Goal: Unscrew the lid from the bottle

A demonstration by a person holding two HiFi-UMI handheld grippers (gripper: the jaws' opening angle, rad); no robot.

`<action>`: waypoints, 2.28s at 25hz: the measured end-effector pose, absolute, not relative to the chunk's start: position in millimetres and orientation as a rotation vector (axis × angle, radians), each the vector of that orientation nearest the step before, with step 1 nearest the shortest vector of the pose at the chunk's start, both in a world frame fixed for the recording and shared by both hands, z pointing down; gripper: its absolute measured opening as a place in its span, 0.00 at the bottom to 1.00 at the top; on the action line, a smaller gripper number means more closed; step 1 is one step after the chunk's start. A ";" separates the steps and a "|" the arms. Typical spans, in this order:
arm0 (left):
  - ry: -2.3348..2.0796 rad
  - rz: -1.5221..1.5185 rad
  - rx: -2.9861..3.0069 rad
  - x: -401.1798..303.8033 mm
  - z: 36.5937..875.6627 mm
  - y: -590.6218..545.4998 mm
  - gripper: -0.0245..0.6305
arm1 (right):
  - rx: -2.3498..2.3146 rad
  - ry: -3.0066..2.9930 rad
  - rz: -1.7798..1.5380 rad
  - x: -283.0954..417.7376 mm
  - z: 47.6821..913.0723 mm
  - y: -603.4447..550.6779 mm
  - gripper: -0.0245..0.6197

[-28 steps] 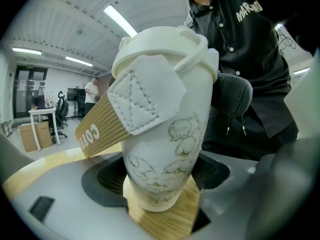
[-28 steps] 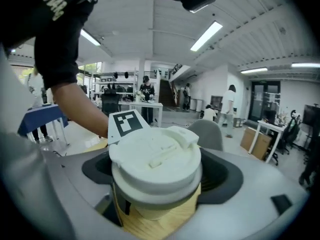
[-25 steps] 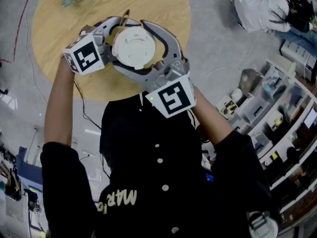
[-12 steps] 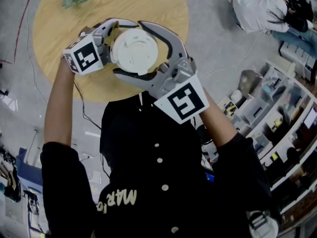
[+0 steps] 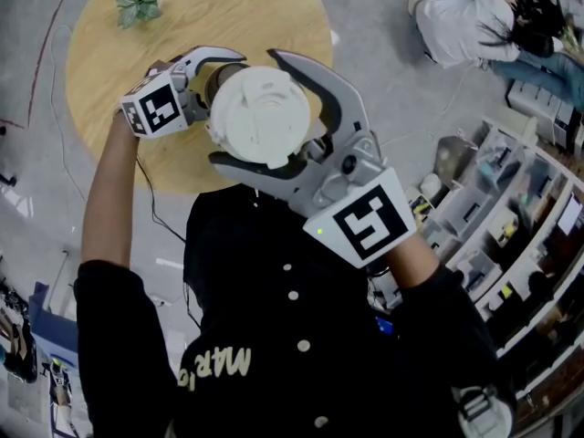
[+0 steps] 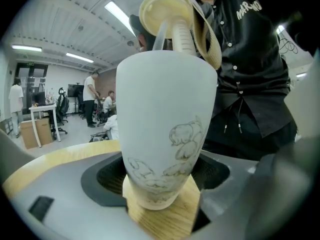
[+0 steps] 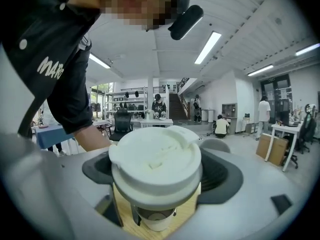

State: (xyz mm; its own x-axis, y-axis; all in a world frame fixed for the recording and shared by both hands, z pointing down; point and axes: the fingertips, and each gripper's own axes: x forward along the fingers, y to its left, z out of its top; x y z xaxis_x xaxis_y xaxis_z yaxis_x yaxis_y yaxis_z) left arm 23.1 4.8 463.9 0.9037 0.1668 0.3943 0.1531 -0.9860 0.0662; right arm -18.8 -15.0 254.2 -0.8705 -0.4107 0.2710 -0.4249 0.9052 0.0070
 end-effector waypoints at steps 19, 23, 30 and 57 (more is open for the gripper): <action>-0.147 0.647 2.982 -38.6 432.4 1.9 0.65 | 0.766 -2.787 0.046 14.2 210.5 -21.7 0.78; -0.510 0.488 2.919 -81.6 370.7 10.3 0.64 | 0.848 -2.772 0.034 31.9 187.0 -18.4 0.78; -1.129 0.308 2.935 -119.8 230.3 32.3 0.30 | 1.046 -2.797 0.085 66.0 142.3 -16.5 0.78; -1.901 0.026 2.562 -130.0 50.5 66.4 0.04 | 1.252 -2.783 -0.009 97.4 71.6 13.2 0.78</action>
